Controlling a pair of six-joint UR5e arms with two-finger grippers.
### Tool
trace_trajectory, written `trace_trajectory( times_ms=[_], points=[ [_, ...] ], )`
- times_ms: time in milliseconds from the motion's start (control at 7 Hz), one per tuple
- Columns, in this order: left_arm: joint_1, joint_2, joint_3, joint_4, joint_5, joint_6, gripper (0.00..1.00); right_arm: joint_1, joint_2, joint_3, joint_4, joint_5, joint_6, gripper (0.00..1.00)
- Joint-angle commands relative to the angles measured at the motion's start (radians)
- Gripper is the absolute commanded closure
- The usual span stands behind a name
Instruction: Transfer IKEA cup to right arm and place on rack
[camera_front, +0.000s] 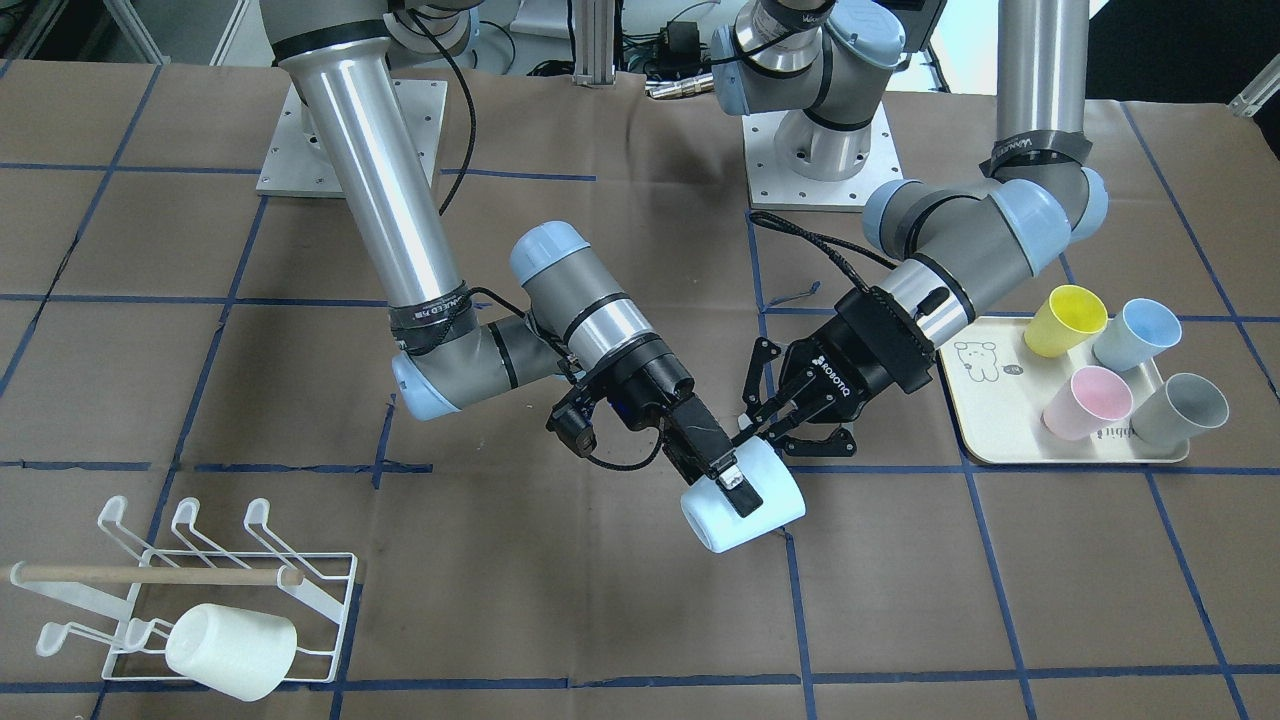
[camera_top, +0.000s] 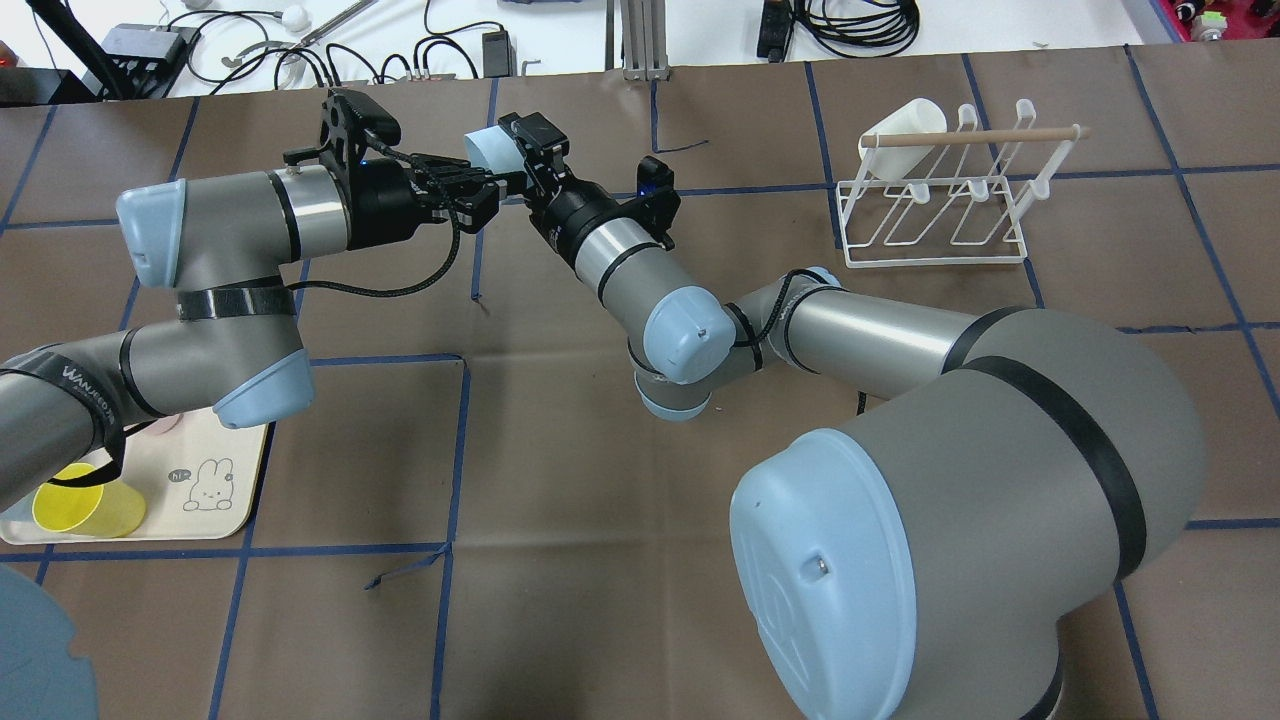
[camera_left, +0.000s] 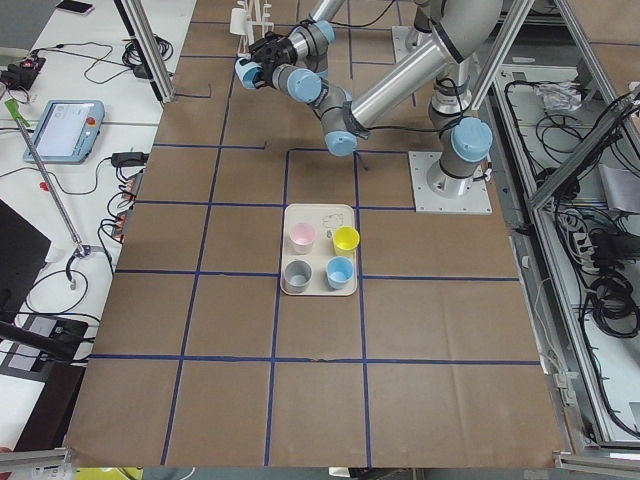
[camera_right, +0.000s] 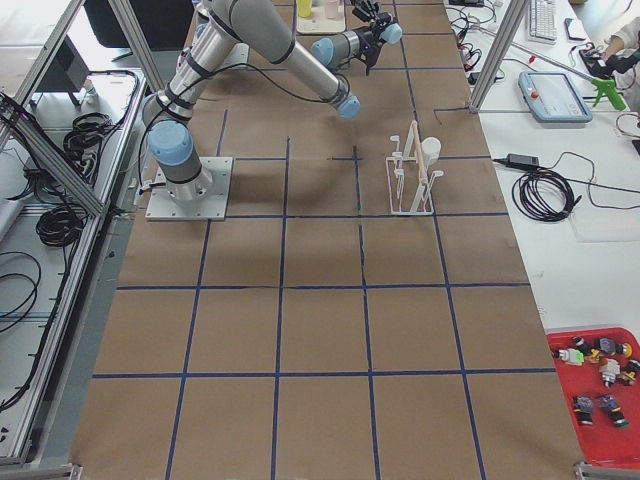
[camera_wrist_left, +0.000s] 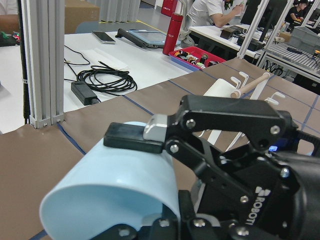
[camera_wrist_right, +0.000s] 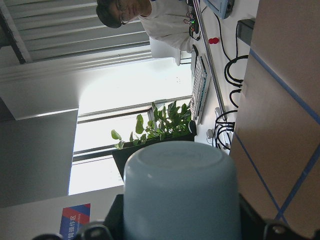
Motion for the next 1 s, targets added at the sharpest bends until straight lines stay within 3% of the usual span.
trace_trajectory(
  times_ms=[0,429,857],
  points=[
    [0.001,0.006,0.004,0.002,0.001,-0.112,0.01,0.0,0.0,0.0,0.0,0.002,0.001,0.56],
    [0.035,0.036,-0.005,-0.003,0.004,-0.115,0.01,-0.007,0.0,0.002,-0.003,0.003,-0.001,0.56],
    [0.177,0.113,-0.077,-0.018,0.006,-0.114,0.01,-0.057,-0.018,0.015,-0.014,0.006,-0.004,0.59]
  ],
)
